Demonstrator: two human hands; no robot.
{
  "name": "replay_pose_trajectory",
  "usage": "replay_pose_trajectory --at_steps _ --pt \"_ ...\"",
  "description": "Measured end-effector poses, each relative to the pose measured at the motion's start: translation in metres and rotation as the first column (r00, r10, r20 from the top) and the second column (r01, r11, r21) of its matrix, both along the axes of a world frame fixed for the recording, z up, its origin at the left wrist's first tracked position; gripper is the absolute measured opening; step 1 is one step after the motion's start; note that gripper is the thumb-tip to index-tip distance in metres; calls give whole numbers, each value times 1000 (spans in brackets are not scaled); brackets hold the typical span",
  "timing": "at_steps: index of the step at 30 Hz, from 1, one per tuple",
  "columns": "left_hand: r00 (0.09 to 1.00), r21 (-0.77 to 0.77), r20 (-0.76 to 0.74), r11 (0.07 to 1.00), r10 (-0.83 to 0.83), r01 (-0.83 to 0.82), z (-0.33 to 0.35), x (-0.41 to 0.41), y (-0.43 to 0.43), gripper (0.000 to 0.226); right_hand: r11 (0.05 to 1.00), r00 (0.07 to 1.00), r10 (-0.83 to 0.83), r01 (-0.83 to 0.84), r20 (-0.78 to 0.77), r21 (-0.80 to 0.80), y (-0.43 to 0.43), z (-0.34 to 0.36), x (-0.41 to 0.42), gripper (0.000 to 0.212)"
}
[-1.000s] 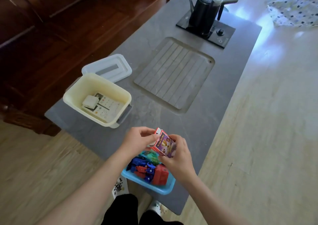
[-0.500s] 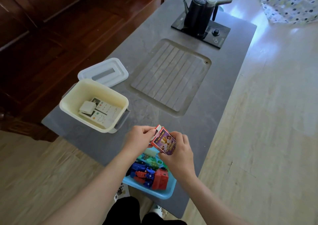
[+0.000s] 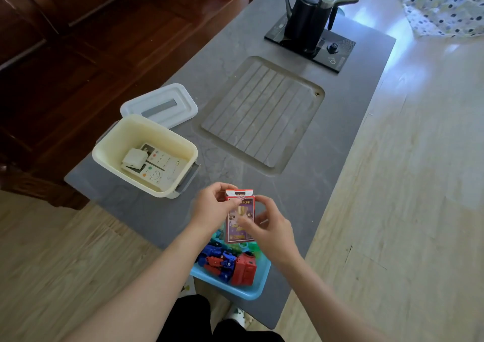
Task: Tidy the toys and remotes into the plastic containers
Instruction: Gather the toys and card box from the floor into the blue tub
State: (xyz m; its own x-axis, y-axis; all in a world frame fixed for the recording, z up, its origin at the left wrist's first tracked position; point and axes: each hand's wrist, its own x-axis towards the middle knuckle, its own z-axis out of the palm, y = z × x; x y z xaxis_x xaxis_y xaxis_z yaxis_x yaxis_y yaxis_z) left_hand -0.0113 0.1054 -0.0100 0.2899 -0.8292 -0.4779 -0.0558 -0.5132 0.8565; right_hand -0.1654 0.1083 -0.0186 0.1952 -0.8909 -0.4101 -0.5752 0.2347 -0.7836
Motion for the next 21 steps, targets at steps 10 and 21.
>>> replay_pose_trajectory --at_steps 10,21 --pt "950 97 -287 983 -125 158 8 1 10 30 951 904 -245 153 351 270 -23 23 -9 12" --pt "955 71 -274 988 -114 139 12 0 13 27 928 911 -303 215 280 305 -20 21 -11 9"
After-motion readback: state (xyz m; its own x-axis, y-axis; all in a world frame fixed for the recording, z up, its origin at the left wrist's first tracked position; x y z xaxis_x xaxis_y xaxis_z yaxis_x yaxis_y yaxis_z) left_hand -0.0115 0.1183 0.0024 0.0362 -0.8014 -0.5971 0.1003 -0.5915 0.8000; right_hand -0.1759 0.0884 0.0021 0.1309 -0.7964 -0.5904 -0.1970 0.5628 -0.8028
